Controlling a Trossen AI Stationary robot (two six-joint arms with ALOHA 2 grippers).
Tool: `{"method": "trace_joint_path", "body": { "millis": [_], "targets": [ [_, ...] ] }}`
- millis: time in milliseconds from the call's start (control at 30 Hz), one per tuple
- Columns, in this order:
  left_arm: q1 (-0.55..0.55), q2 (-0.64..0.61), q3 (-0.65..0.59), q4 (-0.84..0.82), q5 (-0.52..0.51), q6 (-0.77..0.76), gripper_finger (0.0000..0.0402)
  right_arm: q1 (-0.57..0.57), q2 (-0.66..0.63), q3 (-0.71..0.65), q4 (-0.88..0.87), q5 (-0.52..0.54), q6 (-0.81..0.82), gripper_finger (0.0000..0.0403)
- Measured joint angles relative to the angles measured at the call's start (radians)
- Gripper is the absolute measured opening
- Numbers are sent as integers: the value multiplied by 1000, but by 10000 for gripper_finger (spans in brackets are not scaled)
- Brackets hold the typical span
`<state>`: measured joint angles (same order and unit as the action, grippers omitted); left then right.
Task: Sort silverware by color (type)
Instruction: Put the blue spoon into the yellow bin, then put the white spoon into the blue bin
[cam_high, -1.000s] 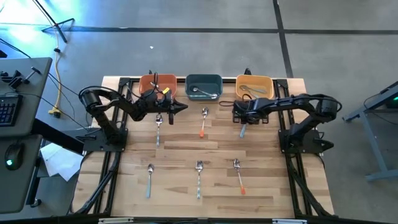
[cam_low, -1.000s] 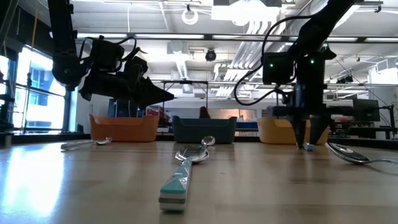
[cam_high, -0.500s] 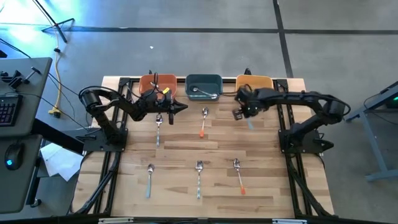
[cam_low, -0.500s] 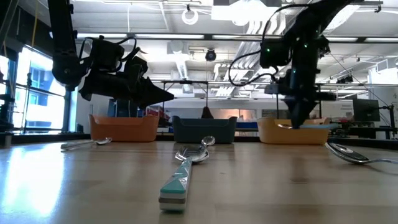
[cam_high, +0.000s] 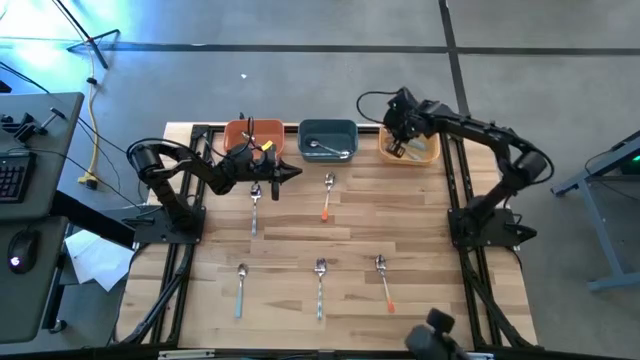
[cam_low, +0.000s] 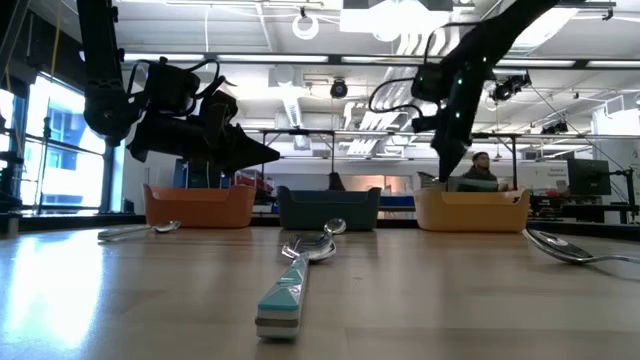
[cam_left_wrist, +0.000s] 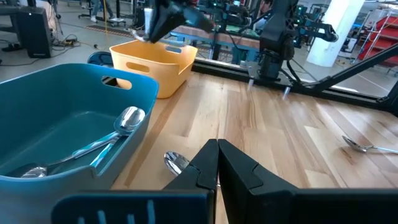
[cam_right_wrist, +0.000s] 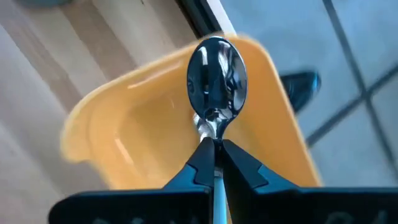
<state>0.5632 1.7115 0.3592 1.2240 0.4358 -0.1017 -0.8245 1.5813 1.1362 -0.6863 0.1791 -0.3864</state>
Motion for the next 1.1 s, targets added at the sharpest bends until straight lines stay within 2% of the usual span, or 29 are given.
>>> {"method": "trace_joint_path", "body": {
  "millis": [200, 400, 600, 767, 833, 933, 1033, 1100],
  "targets": [
    [0, 0, 0, 0, 0, 0, 3, -67, 97, 0, 8, -25, -125, 4],
    [0, 0, 2, 2, 0, 0, 3, -100, 148, 0, -33, -33, -114, 8],
    [0, 0, 4, 2, -2, 3, 3, -98, 149, 14, -61, 9, -83, 61],
    [0, 0, 14, -2, -4, -17, 3, -84, 148, 107, -207, 61, -24, 101],
    [0, 0, 18, -1, -4, -18, 3, -70, 148, 157, -265, 55, 20, 97],
    [0, 0, 31, -2, 12, -43, 3, -42, 128, 188, -288, 11, 74, 67],
    [-1, 0, 55, -10, 68, -77, 3, -22, 75, 115, -167, -92, 96, 19],
    [-11, 0, 73, -47, 77, -80, 3, -10, 33, 32, -61, -148, 120, 6]
  ]
}}
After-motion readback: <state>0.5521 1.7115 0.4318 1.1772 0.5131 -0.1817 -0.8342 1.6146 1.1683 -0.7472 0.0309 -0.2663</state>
